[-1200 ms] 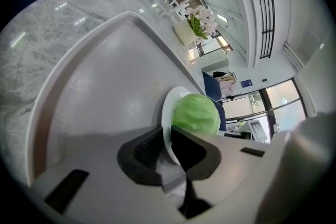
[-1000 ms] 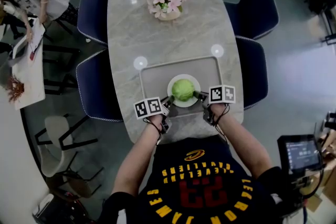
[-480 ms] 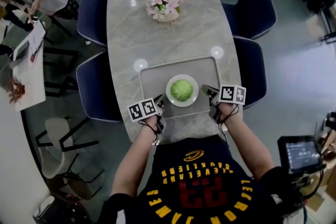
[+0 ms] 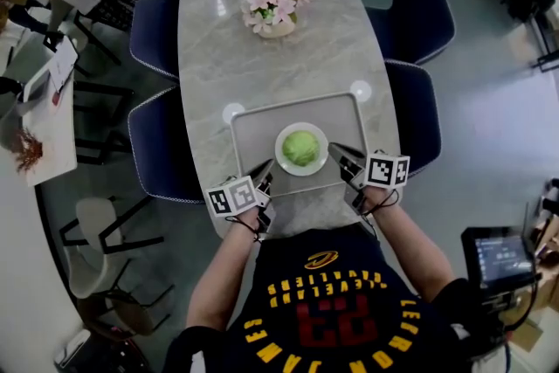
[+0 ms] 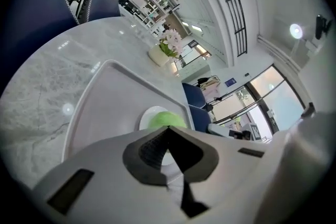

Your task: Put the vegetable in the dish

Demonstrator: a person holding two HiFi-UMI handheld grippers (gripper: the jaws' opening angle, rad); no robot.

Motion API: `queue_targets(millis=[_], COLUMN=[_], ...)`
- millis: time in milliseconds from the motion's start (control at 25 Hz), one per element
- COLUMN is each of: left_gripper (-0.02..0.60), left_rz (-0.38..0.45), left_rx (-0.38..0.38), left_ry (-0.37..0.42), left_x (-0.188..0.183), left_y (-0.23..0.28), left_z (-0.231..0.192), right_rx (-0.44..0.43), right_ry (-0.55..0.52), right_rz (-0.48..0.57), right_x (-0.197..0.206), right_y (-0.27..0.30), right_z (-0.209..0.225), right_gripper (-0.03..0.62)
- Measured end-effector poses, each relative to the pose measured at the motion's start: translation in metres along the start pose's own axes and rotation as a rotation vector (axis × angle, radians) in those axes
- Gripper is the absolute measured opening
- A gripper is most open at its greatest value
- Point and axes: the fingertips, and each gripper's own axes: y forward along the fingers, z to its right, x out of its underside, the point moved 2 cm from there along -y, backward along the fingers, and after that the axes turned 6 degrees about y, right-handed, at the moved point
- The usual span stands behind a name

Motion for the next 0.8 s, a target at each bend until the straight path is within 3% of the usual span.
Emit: queue_targets(millis=[200, 480, 800], left_gripper=[0.0, 0.0, 0.0], left_rz=[0.033, 0.077, 0.114], left_rx=[0.032, 0.092, 0.08], left_ry=[0.111, 0.269, 0.413], left_x=[-0.007, -0.018, -0.022], left_y=[-0.012, -0.034, -0.059], left_z=[0.031, 0.089, 0.12], right_rx=[-0.047, -0.075, -0.108], right_ry=[-0.108, -0.347, -0.423], right_rz=[0.014, 0.039, 0.07], right_x=[0.002, 0.007, 0.018], right_y=[-0.006, -0.019, -0.033], right_z=[-0.027, -0.078, -0.118], right_gripper=[0.005, 0.005, 0.005])
